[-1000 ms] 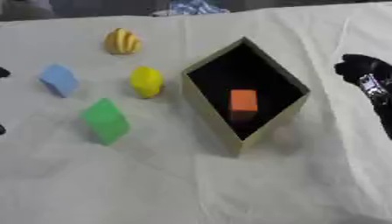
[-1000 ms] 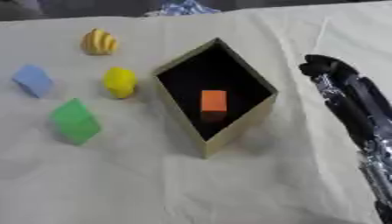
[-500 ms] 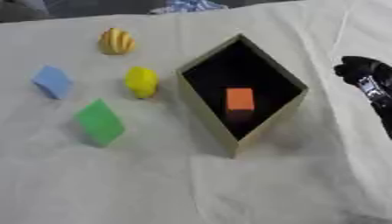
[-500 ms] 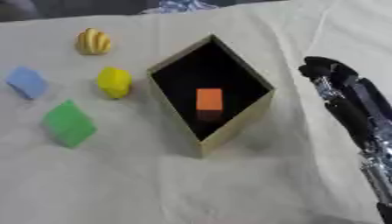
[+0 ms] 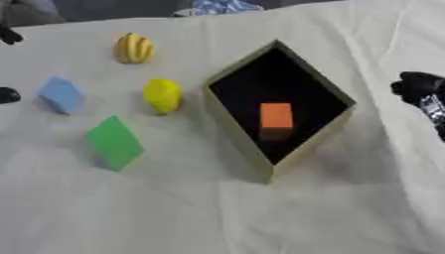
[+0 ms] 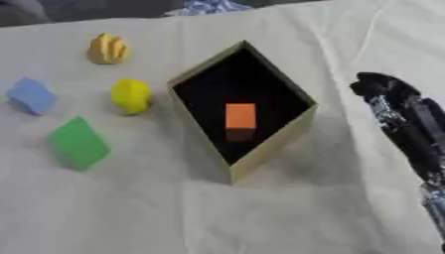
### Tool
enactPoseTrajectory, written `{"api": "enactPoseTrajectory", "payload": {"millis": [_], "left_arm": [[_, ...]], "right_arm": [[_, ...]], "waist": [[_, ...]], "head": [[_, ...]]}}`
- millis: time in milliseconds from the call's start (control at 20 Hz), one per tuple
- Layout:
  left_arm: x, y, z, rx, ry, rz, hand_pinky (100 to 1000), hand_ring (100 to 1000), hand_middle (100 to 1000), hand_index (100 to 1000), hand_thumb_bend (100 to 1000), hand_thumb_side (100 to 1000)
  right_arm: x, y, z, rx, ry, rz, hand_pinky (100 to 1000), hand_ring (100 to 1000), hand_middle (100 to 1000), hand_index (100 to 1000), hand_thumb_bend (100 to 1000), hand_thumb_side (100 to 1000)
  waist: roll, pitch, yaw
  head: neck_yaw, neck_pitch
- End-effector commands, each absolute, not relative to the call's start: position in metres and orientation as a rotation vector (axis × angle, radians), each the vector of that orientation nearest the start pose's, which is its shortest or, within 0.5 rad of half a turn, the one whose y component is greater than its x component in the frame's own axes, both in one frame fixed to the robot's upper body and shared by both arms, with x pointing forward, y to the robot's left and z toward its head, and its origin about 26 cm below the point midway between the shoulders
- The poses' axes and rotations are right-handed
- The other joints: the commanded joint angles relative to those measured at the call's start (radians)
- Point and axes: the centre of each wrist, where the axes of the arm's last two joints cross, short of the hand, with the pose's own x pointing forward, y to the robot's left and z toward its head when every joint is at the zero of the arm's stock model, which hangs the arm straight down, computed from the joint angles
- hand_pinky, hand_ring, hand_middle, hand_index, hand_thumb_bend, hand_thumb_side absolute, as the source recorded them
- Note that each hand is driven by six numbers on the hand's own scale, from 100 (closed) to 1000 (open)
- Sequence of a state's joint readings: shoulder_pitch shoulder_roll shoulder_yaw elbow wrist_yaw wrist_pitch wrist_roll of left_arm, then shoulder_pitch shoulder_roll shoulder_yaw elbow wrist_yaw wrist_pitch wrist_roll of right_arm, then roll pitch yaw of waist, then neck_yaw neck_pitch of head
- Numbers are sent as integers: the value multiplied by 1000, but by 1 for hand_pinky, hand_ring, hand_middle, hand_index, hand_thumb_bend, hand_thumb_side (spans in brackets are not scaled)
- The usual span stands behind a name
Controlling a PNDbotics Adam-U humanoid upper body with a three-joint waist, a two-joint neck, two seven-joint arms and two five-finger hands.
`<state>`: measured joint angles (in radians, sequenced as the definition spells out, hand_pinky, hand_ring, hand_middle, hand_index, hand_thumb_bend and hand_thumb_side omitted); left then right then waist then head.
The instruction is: Pick up objects on the table and place them in the box.
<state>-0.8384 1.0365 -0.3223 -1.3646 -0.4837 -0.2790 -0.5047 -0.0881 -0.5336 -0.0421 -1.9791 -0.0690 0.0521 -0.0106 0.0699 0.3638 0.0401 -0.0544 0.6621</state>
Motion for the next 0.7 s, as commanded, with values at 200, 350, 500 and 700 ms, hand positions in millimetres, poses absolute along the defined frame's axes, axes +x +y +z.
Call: {"api": "enactPoseTrajectory", "payload": {"millis": [200,350,500,700], "left_arm": [[407,375,329,1029,-1393,-1792,841,802,795,934,619,665],[415,373,327,1008,-1378,-1820,849,814,802,932,633,588],[419,376,325,976,-1341,-1852,863,832,814,933,662,418],[419,379,327,941,-1311,-1875,863,832,810,923,677,338]], "right_arm": [[274,-321,176,-346,-2011,485,926,859,757,851,100,776],[275,-321,177,-343,-2015,487,925,859,758,851,100,777],[275,-321,177,-345,-2017,485,924,859,758,850,100,781],[275,-321,177,-344,-2017,483,924,859,758,850,100,782]], "waist": [[-9,-5,-5],[-12,2,-7],[-13,8,-8],[-13,13,-6]], "head": [[18,-30],[26,-36],[28,-39],[29,-40]]}}
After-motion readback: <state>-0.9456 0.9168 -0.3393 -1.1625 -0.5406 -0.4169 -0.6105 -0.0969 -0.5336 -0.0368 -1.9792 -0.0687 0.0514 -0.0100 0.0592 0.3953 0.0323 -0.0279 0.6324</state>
